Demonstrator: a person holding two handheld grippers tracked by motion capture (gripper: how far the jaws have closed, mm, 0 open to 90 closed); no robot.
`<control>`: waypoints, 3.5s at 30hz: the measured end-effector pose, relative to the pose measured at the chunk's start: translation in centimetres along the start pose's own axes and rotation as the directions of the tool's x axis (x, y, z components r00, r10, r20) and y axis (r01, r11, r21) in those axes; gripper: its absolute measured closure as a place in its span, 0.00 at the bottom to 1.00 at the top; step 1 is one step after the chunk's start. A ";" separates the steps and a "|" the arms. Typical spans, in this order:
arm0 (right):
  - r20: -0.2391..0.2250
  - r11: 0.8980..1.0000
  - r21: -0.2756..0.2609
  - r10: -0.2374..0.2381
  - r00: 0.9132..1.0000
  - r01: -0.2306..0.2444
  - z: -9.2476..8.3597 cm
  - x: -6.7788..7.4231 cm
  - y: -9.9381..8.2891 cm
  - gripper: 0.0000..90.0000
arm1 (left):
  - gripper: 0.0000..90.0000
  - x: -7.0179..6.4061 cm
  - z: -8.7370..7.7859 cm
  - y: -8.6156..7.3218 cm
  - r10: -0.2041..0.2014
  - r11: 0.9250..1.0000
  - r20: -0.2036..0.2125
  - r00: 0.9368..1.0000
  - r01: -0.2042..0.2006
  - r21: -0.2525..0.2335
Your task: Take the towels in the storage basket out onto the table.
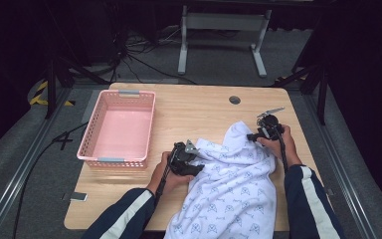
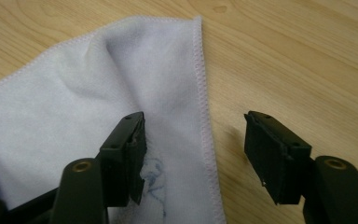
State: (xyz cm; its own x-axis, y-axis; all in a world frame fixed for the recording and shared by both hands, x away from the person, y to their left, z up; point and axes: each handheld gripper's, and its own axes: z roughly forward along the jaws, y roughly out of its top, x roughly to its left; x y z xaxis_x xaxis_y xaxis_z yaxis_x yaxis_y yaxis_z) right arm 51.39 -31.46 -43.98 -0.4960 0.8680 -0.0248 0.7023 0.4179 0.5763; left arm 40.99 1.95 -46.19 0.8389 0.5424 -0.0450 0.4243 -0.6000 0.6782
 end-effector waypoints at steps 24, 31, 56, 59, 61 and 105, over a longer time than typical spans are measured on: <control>0.130 0.990 -0.078 0.123 0.984 -0.114 -5.5 -4.2 -3.5 0.98 | 0.94 -2.0 -3.4 -2.9 0.103 0.992 0.053 0.993 -0.106 0.071; 0.060 0.995 -0.006 0.099 0.993 -0.099 -7.0 -4.0 -8.0 0.96 | 0.89 -4.2 -5.2 -4.0 0.144 0.981 0.165 0.976 -0.163 0.108; 0.027 0.994 -0.044 0.096 0.995 -0.095 -3.5 -3.8 -5.8 0.58 | 0.63 2.1 3.4 4.6 0.008 0.999 -0.036 0.999 -0.007 0.035; 0.006 0.998 -0.031 0.046 0.999 -0.046 -3.6 -3.3 -5.5 0.88 | 0.89 2.2 3.1 4.6 0.031 0.999 -0.038 0.999 -0.029 0.038; 0.061 0.999 -0.046 0.020 0.998 -0.017 -4.0 -2.8 -5.3 0.94 | 0.92 2.2 2.7 4.7 0.018 1.000 -0.089 0.996 -0.017 0.016; 0.057 0.986 -0.166 0.016 0.998 -0.007 -9.7 -2.8 -10.7 0.87 | 0.38 1.5 -0.9 2.8 -0.065 0.998 -0.086 0.994 0.063 -0.029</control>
State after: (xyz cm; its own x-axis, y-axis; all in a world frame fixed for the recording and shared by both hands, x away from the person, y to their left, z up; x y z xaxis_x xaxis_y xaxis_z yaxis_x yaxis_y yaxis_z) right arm 40.32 -40.94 -42.11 -0.4544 0.8887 -0.0621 0.6109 0.3615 0.7044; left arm 43.14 1.60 -43.70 0.7769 0.6291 -0.0258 0.4665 -0.5475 0.6947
